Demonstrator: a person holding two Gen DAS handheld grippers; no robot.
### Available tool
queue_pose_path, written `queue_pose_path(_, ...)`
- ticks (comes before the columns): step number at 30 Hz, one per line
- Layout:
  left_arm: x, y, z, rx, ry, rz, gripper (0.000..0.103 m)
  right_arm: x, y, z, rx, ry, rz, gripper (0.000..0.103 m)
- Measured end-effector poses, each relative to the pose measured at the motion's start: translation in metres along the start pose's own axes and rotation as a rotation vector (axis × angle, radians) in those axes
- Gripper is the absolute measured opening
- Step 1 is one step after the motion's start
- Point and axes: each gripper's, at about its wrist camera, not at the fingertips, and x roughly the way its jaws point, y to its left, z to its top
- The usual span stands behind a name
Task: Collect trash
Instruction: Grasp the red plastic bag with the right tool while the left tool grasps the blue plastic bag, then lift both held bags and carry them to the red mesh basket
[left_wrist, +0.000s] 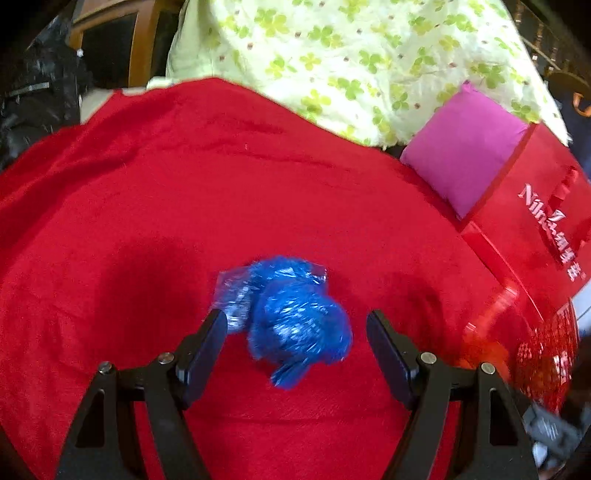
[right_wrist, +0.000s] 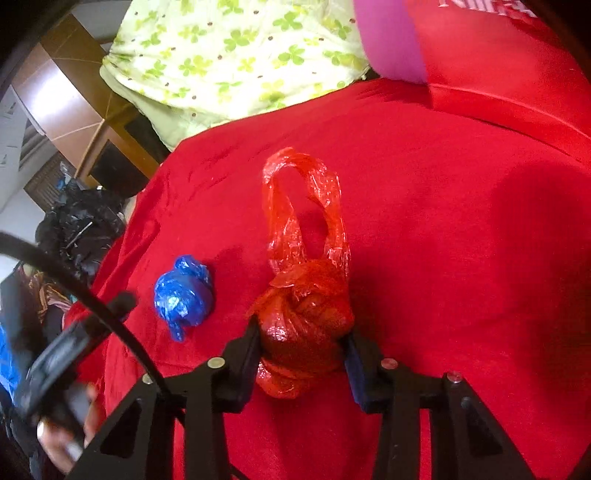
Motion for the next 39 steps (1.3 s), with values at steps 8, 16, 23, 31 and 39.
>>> queue_pose_path(8, 0.028, 0.003, -0.007, -0.065, 0.041, -0.016, 0.052, -0.04, 0.002, -0.026, -0.088, -0.071, 0.022, 0.044)
queue_pose_path(16, -0.032, -0.021, -0.02, 0.057, -0.063, 0.047, 0.047, -0.071, 0.008, -0.039, -0.11, -0.119, 0.042, 0.044)
queue_pose_path(23, -0.119, -0.049, -0.025, 0.156, -0.236, 0.15, 0.047, -0.118, 0.02, -0.047, -0.144, -0.206, 0.049, 0.044)
queue_pose_path(31, -0.188, -0.074, -0.042, 0.239, -0.376, 0.242, 0.047, -0.176, 0.033, -0.051, -0.168, -0.305, 0.064, 0.044)
queue_pose_path(39, -0.231, -0.098, -0.051, 0.284, -0.448, 0.252, 0.047, -0.221, 0.041, -0.056, -0.196, -0.394, 0.081, 0.044)
